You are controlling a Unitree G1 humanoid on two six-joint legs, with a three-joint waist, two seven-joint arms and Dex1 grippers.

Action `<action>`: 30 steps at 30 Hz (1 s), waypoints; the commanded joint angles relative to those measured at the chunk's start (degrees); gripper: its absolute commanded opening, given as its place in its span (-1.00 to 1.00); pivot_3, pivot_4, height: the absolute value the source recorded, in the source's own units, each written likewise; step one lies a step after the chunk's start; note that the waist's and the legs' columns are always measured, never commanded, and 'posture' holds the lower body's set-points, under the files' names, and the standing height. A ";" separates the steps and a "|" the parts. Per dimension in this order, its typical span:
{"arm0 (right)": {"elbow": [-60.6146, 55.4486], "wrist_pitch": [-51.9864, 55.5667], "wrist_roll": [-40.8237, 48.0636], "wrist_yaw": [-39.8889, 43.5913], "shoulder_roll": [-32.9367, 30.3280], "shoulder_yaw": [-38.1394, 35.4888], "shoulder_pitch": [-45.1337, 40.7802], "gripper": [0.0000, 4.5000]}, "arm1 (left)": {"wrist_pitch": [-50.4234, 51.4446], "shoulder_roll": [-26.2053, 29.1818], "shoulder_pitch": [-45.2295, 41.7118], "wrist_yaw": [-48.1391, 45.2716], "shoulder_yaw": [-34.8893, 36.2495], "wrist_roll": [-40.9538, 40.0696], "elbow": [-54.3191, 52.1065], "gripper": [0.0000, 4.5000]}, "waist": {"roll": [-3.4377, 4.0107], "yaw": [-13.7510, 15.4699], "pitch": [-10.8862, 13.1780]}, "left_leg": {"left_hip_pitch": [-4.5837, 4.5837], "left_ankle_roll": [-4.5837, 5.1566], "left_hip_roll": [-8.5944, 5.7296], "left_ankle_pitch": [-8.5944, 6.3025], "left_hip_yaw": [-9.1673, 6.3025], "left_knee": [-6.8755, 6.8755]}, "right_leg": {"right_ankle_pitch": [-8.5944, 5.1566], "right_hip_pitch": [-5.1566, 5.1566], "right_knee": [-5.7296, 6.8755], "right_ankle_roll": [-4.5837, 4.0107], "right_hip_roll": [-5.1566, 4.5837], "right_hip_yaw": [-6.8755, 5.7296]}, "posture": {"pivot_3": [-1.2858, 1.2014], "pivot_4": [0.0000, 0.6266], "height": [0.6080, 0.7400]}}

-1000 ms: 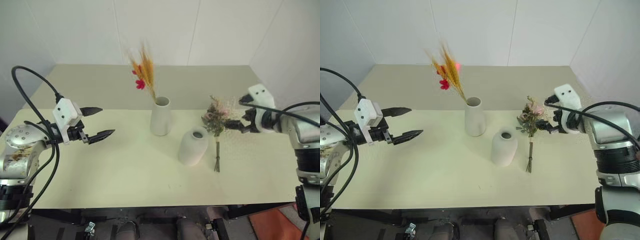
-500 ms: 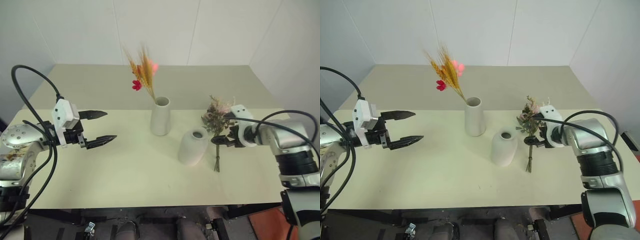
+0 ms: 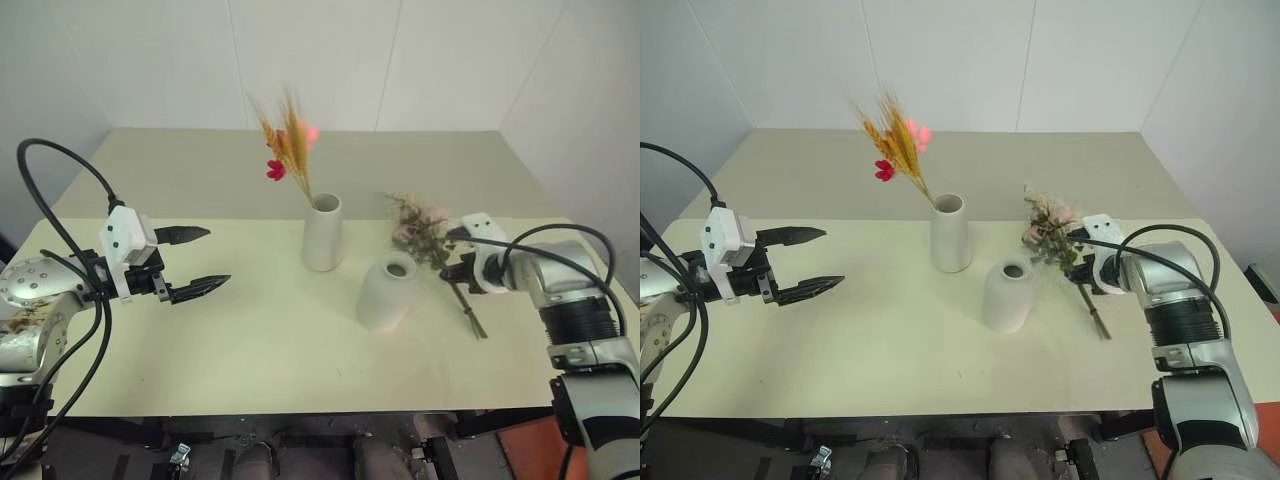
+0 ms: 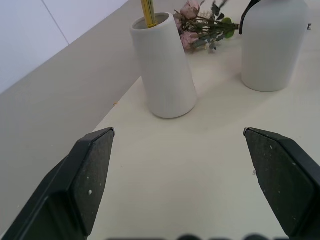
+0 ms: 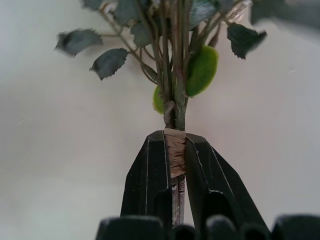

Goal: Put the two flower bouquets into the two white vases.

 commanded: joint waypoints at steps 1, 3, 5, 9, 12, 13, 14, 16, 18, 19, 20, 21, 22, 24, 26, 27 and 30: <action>-3.57 -17.48 -5.31 -8.85 -0.50 -5.44 2.33 -0.90 | -1.20 1.26 -1.91 0.32 1.95 0.03 -0.42 1.00 | 0.00 0.08 0.00 | -0.01 0.00 0.00 0.00 0.00 0.00 | 0.00 -0.01 -0.01 0.00 0.00 0.00 | 0.03 -0.52 1.00; -3.77 -31.08 -8.25 -14.94 -0.12 -7.94 3.89 -0.90 | -1.35 1.29 -2.30 0.17 1.90 0.03 -0.08 1.00 | 0.00 0.13 0.00 | -0.02 0.00 0.00 0.00 0.00 -0.01 | -0.01 -0.01 -0.02 0.01 0.00 -0.01 | 0.03 -0.52 1.00; -3.68 -41.09 -9.65 -20.95 1.25 -11.10 4.05 -0.90 | -1.72 1.22 -2.53 0.14 1.62 0.41 0.29 1.00 | 0.00 0.05 0.00 | -0.03 0.00 -0.02 0.00 0.00 0.00 | -0.02 -0.01 -0.02 0.04 -0.02 0.01 | 0.03 -0.52 1.00; -8.77 -48.84 -1.92 -25.12 7.26 -20.80 2.61 -0.90 | -2.05 0.91 -2.79 -0.01 1.44 0.66 0.52 1.00 | 0.00 -0.41 0.00 | 0.04 0.00 -0.01 0.00 0.00 -0.01 | 0.01 -0.01 0.03 0.05 0.02 0.06 | 0.03 -0.52 1.00; -19.37 -51.26 18.56 -11.87 12.39 -29.20 5.78 -0.90 | -2.18 0.90 -2.96 -0.13 1.48 0.44 0.56 1.00 | 0.00 -0.19 0.00 | 0.04 0.00 0.01 0.00 -0.02 -0.02 | 0.06 0.01 0.04 -0.04 0.05 0.07 | 0.03 -0.52 1.00; -23.03 -52.09 22.80 -8.66 13.59 -30.27 7.21 -0.90 | -2.15 0.93 -3.00 -0.27 1.59 0.20 0.49 1.00 | 0.01 -0.11 0.00 | 0.04 0.00 0.03 0.00 -0.04 -0.02 | 0.06 0.04 0.04 -0.04 0.05 0.05 | 0.03 -0.52 1.00; -26.38 -51.39 26.77 -6.14 14.46 -30.67 8.55 -0.90 | -2.05 0.96 -3.02 -0.53 1.79 -0.21 0.41 1.00 | 0.01 -0.09 0.00 | 0.04 0.01 0.05 0.00 -0.06 -0.02 | 0.06 0.07 0.02 -0.03 0.06 0.02 | 0.03 -0.52 1.00; -31.60 -49.04 31.83 -4.16 15.49 -29.54 10.76 -0.90 | -1.74 1.09 -2.94 -1.09 2.18 -0.99 0.13 1.00 | 0.01 -0.06 0.00 | 0.02 0.00 0.04 0.00 -0.07 -0.01 | 0.06 0.09 0.01 -0.03 0.03 0.01 | 0.03 -0.52 1.00; -35.30 -47.64 35.30 -4.23 16.70 -28.03 12.07 -0.90 | -1.68 1.20 -2.81 -1.31 2.27 -1.10 -0.02 1.00 | 0.01 -0.03 0.00 | 0.04 0.00 0.03 0.00 -0.06 0.01 | 0.07 0.13 0.01 -0.02 0.01 0.01 | 0.03 -0.52 1.00; -36.99 -46.64 37.11 -4.65 17.27 -27.14 12.56 -0.90 | -1.72 1.24 -2.70 -1.40 2.26 -1.01 -0.02 1.00 | 0.01 -0.04 0.00 | 0.07 0.01 0.04 0.00 -0.06 0.02 | 0.07 0.14 0.02 -0.01 0.02 0.00 | 0.03 -0.52 1.00; -39.05 -45.81 38.46 -5.02 17.84 -25.96 13.29 -0.90 | -1.71 1.26 -2.50 -1.43 2.34 -1.01 -0.18 1.00 | 0.01 -0.05 0.00 | 0.11 0.01 0.04 0.01 -0.06 0.02 | 0.06 0.15 0.04 0.00 0.02 -0.01 | 0.03 -0.52 1.00; -41.00 -45.01 39.96 -5.33 18.38 -24.91 14.10 -0.90 | -1.65 1.26 -2.36 -1.43 2.43 -1.06 -0.31 1.00 | 0.01 -0.05 0.00 | 0.13 0.03 0.04 0.02 -0.06 0.02 | 0.05 0.15 0.06 0.01 0.02 -0.01 | 0.03 -0.52 1.00; -43.10 -44.57 40.87 -5.74 19.03 -23.68 15.21 -0.90 | -1.55 1.26 -2.19 -1.39 2.57 -1.19 -0.47 1.00 | 0.01 -0.04 0.00 | 0.16 0.04 0.06 0.02 -0.06 0.02 | 0.04 0.15 0.09 0.02 0.04 -0.01 | 0.03 -0.52 1.00; -46.33 -44.15 41.26 -6.56 19.84 -21.62 17.54 -0.90 | -1.43 1.30 -1.77 -1.30 2.80 -1.38 -0.82 1.00 | 0.01 -0.05 0.00 | 0.17 0.04 0.08 0.03 -0.06 0.01 | 0.01 0.13 0.15 -0.01 0.07 -0.01 | 0.03 -0.52 1.00; -48.14 -44.19 41.18 -6.58 19.93 -20.28 19.73 -0.90 | -1.38 1.36 -1.24 -1.21 3.05 -1.54 -1.16 1.00 | 0.01 -0.05 0.00 | 0.16 0.04 0.06 0.03 -0.06 0.01 | -0.02 0.09 0.26 -0.09 0.06 0.01 | 0.03 -0.52 1.00; -48.38 -44.43 40.91 -6.56 20.08 -19.70 20.62 -0.90 | -1.37 1.37 -1.01 -1.17 3.11 -1.56 -1.25 1.00 | 0.01 -0.02 0.00 | 0.15 0.04 0.05 0.03 -0.05 0.01 | -0.03 0.09 0.26 -0.09 0.05 0.01 | 0.03 -0.52 1.00; -48.43 -45.13 39.20 -6.42 20.22 -17.80 22.55 -0.90 | -1.35 1.36 -0.43 -1.08 3.33 -1.62 -1.57 1.00 | 0.01 0.04 0.00 | 0.16 0.04 0.04 0.03 -0.05 0.02 | -0.04 0.09 0.28 -0.09 0.04 0.01 | 0.03 -0.52 1.00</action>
